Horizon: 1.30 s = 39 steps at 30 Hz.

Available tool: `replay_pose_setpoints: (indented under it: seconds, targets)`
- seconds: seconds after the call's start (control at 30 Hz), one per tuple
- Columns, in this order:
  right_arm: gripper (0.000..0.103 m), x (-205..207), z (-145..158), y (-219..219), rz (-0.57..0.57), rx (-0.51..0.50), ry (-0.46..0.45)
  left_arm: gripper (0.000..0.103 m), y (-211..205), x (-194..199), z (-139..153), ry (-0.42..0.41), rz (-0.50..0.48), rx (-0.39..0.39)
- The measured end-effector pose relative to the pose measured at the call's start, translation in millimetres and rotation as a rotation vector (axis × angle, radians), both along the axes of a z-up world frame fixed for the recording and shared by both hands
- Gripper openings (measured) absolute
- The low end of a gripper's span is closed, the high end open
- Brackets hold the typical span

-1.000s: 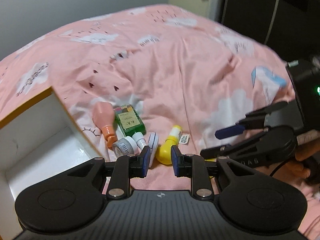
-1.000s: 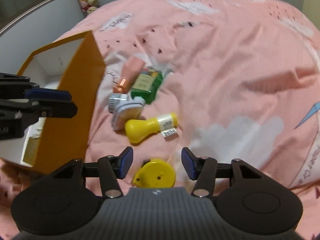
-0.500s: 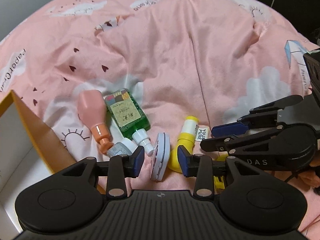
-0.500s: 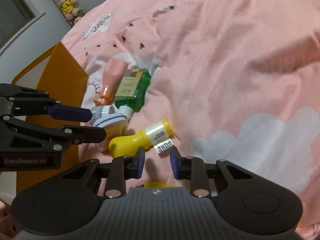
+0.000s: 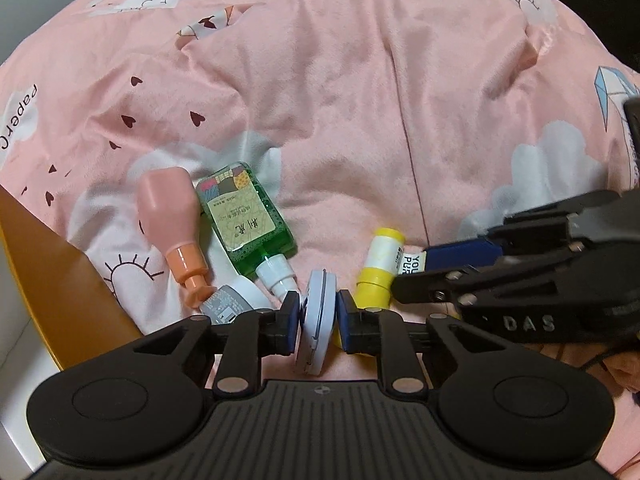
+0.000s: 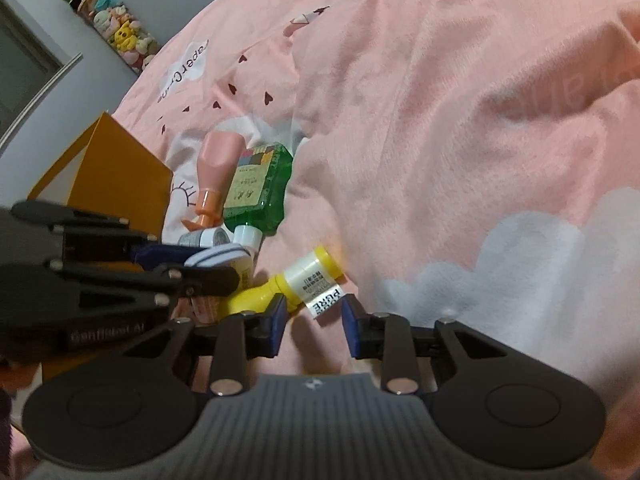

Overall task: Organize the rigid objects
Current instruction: 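Grasp the white round tin with left tool while right tool grasps yellow-capped tube, then carry tin and tube into the box and open both tools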

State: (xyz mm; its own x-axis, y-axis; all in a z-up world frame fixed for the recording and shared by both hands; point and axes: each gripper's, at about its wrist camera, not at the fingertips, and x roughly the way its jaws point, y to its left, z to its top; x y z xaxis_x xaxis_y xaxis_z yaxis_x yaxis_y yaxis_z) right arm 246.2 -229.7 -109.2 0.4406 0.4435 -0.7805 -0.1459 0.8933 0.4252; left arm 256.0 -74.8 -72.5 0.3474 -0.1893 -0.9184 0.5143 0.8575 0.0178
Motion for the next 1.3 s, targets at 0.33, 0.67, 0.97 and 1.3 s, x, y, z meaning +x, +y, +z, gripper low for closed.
replay_pose_setpoints:
  seconds: [0.33, 0.67, 0.97, 1.3]
  targets:
    - [0.04, 27.3, -19.8, -0.8, -0.072, 0.159, 0.103, 0.021, -1.2, -0.4, -1.3, 0.004, -0.008, 0.04]
    - [0.016, 21.0, -10.0, 3.1, -0.051, 0.203, 0.043, 0.02, 5.6, -7.5, 5.9, -0.054, 0.016, -0.017]
    - [0.003, 14.2, 0.8, 7.3, -0.051, 0.184, 0.028, 0.02, 24.8, -17.2, 30.9, -0.124, 0.094, -0.115]
    - [0.03, 29.1, -3.1, 35.1, -0.042, 0.088, 0.08, 0.02, 53.1, -25.2, 75.6, -0.219, 0.161, -0.192]
